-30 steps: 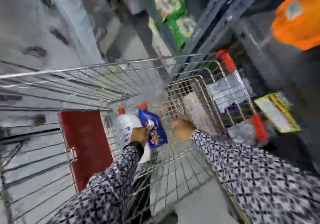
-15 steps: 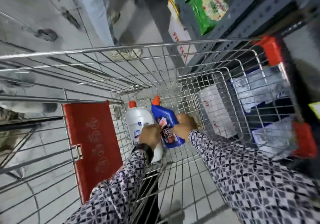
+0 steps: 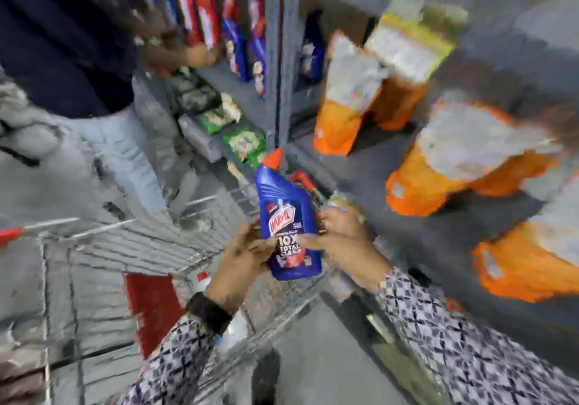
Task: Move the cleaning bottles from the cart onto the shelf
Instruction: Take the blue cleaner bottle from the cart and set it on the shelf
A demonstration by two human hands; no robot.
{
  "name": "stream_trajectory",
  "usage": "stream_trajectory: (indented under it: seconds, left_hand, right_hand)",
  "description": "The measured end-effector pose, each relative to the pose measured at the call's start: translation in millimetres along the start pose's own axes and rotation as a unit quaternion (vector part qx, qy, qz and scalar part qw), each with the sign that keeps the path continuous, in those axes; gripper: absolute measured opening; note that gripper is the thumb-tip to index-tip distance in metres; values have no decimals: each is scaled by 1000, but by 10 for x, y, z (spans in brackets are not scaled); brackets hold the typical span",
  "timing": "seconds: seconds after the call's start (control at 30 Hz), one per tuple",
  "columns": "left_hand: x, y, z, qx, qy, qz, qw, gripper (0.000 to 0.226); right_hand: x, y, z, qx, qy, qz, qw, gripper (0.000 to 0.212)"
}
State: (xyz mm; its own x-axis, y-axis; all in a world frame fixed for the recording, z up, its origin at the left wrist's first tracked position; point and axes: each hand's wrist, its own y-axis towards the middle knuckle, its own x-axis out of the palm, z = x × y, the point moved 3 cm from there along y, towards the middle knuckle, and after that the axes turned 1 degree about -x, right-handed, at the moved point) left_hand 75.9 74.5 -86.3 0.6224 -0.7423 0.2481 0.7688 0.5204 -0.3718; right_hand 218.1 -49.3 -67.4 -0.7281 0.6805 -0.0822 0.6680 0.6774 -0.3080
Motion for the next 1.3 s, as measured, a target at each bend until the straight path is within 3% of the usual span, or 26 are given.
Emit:
stream_trajectory:
  seconds: [0.07, 0.17, 0.33, 0.5, 0.6, 0.73, 0.9, 1.1, 1.3]
  left_hand:
    - [391, -356, 412, 65, 12, -45, 997, 40]
    - [1163, -986, 995, 153, 30, -109, 982, 39]
    - [2414, -1899, 1612, 282, 71, -235, 927, 38]
    - [3206, -2459, 1857, 346, 81, -313, 881, 44]
    - [3450, -2578, 1871, 352, 86, -336, 869, 47]
    - [3706, -2323, 1942, 348, 95, -344, 867, 46]
    - [4076, -1515, 2094, 341, 147, -313, 874, 42]
    - [4449, -789, 2287, 363, 203, -302, 858, 44]
    - [4566, -503, 2348, 365, 224, -318, 846, 45]
  right_hand:
    - [-320, -524, -477, -62, 4, 40, 997, 30]
    - [-889, -1504, -1147, -160, 8, 110, 981, 37]
    - [-1716, -3027, -1870, -259, -31, 244, 934, 31]
    - [-2158, -4017, -2128, -306, -68, 331, 890, 30]
    - [-2268, -4304, -2115, -319, -60, 364, 873, 31]
    - [-2453, -4136, -2125, -311, -79, 416, 851, 31]
    - [-2787, -3294, -2165, -278, -130, 482, 821, 32]
    - [-3092, -2489, -2368, -240, -130, 544, 794, 46]
    - [-3195, -2333, -2392, -221, -123, 549, 796, 45]
